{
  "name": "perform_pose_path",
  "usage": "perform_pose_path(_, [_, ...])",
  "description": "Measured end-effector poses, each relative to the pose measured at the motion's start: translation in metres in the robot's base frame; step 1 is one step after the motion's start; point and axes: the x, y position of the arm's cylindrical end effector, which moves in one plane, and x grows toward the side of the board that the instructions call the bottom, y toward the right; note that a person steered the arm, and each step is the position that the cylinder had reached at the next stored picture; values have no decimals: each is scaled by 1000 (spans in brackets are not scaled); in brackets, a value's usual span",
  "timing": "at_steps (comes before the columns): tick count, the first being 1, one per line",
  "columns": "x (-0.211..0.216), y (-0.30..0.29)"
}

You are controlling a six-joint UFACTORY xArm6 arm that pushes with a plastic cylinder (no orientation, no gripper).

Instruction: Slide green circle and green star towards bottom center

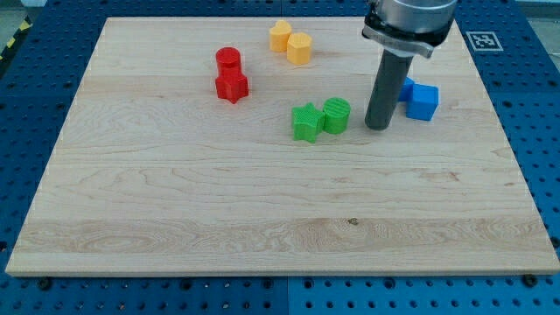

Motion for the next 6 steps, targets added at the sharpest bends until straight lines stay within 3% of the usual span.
perform_pose_path(1, [-10,-1])
perform_pose_path(4, [-9,-85])
perform_pose_path(6, [8,-106])
